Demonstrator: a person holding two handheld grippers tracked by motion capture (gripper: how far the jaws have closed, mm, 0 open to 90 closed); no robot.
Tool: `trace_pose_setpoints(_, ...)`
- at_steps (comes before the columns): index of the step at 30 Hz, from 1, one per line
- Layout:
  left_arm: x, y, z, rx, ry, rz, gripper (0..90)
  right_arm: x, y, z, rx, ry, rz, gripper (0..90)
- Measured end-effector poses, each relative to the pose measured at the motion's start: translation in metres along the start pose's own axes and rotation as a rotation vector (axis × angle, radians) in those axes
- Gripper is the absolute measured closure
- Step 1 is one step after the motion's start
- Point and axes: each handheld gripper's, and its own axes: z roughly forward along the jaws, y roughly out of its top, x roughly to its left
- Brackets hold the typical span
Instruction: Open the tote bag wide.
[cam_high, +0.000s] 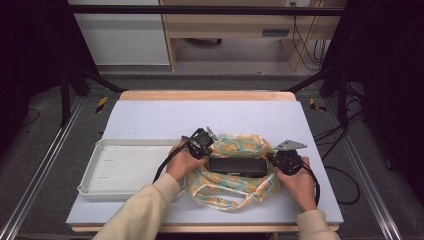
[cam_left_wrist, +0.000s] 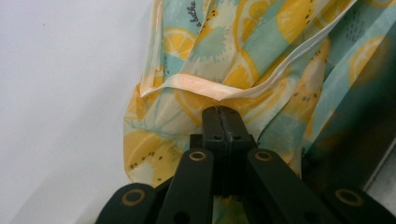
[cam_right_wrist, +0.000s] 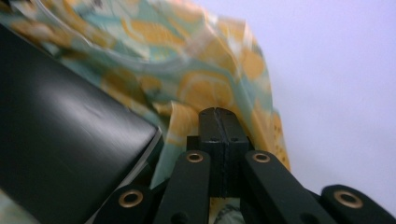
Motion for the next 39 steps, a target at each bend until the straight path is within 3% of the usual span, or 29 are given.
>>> trace_pose_setpoints(4, 0.0, 0.001, 0.001, 0.007, 0.003, 0.004, 90.0, -0.001, -0.007, 0.007, 0.033, 0.015, 0.019, 90.0)
trace_pose_setpoints(8, 0.0, 0.0, -0.006, -0.02, 0.009, -0.007, 90.0, -0.002, -0.009, 0.004, 0.01, 0.008, 0.014, 90.0)
trace_pose_setpoints(11, -0.001, -0.004, -0.022, -0.105, 0.041, -0.03, 90.0, -0.001, -0.009, -0.009, -0.044, -0.012, 0.005, 90.0)
trace_pose_setpoints(17, -0.003, -0.017, -0.051, -0.215, 0.0, -0.074, 90.0, 0.004, -0.007, -0.051, -0.188, -0.047, 0.02, 89.9)
trace_pose_setpoints(21, -0.005, -0.027, -0.073, -0.295, -0.017, -0.091, 90.0, 0.011, -0.007, -0.067, -0.226, -0.041, 0.015, 88.7)
trace_pose_setpoints(26, -0.01, -0.048, -0.092, -0.353, 0.001, -0.084, 79.5, 0.019, -0.006, -0.072, -0.219, -0.019, -0.02, 83.2)
trace_pose_setpoints(29, -0.008, -0.062, -0.097, -0.36, 0.029, -0.097, 68.3, 0.024, -0.003, -0.071, -0.207, -0.001, -0.045, 76.6)
trace_pose_setpoints(34, -0.002, -0.082, -0.099, -0.401, 0.048, -0.154, 47.8, 0.028, 0.006, -0.066, -0.174, 0.032, -0.035, 55.7)
trace_pose_setpoints(37, 0.003, -0.089, -0.099, -0.38, 0.069, -0.164, 35.1, 0.031, 0.012, -0.063, -0.137, 0.066, -0.034, 42.8)
trace_pose_setpoints(39, 0.006, -0.095, -0.1, -0.391, 0.088, -0.184, 25.6, 0.033, 0.016, -0.061, -0.104, 0.078, -0.069, 38.0)
